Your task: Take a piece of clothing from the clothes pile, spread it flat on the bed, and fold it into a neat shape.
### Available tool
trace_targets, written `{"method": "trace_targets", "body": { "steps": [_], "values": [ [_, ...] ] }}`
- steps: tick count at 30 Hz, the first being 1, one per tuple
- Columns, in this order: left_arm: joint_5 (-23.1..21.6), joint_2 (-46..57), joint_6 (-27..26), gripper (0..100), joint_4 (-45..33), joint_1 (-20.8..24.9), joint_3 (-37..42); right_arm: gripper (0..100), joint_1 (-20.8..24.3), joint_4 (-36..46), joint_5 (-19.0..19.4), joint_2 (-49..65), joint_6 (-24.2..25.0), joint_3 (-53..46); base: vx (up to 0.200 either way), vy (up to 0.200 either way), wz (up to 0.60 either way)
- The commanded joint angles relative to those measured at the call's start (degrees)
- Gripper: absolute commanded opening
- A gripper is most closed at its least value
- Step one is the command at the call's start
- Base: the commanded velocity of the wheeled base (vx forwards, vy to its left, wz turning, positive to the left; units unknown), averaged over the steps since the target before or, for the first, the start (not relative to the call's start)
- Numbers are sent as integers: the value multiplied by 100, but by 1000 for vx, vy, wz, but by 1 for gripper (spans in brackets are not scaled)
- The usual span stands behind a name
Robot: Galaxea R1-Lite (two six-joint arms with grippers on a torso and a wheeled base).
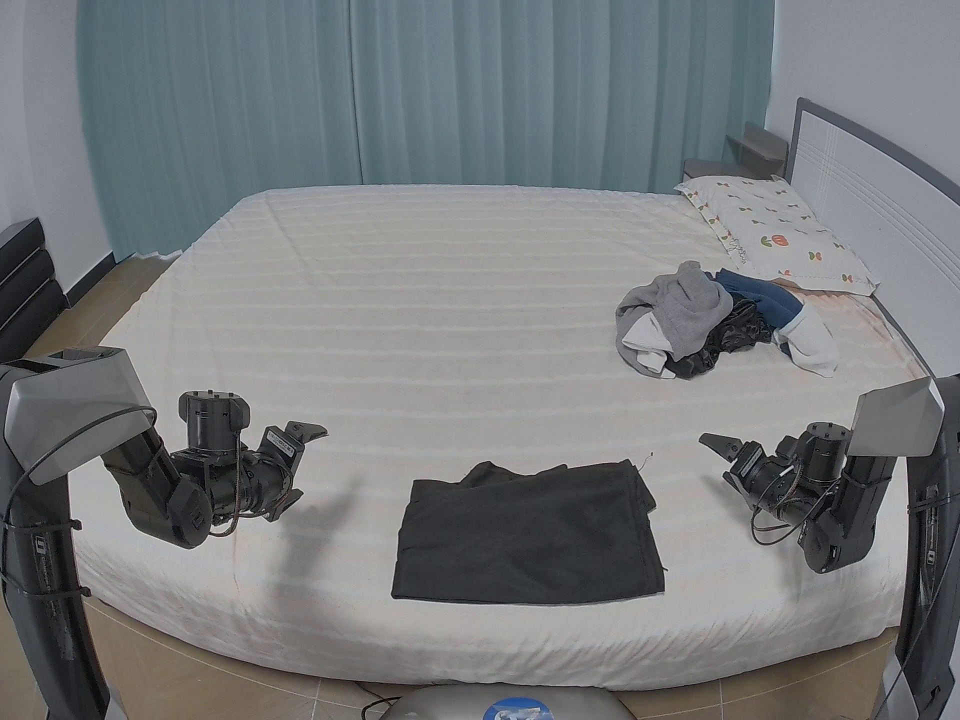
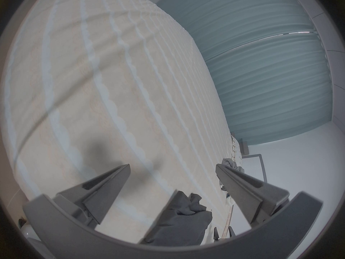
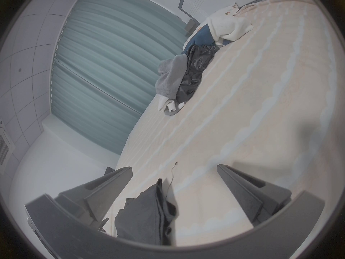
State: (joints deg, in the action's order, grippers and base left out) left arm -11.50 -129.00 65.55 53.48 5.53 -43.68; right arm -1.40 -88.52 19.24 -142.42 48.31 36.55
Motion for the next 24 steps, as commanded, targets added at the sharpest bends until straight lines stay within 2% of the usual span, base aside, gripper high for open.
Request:
{"method": "trace_targets", "body": {
  "steps": [1, 5, 9, 15, 19, 20, 24],
  "values": [
    [-2, 7, 2, 100, 5, 18, 0, 100, 0, 1, 1, -40, 3, 10, 0, -200, 0],
    [-2, -11, -16, 100, 13, 35, 0, 100, 35, 19, 1, -58, -6, 10, 0, -200, 0],
    [51, -73, -719, 100, 13, 185, 132, 100, 79, 19, 1, -58, -6, 10, 0, 0, 0],
    [51, -125, -1281, 100, 57, 545, 281, 100, 87, 19, -8, -84, -15, 2, 0, 0, 0],
    [77, -345, -1835, 100, 75, 563, 378, 100, 167, 19, -8, -145, -24, -7, 0, 0, 0],
    [60, -345, -2116, 100, 110, 563, 527, 100, 175, 19, -8, -163, -32, -16, 0, 0, 0],
    [77, -433, -2433, 100, 400, 572, 712, 100, 193, 19, -8, -172, -32, 2, 0, 0, 0]
  ]
}}
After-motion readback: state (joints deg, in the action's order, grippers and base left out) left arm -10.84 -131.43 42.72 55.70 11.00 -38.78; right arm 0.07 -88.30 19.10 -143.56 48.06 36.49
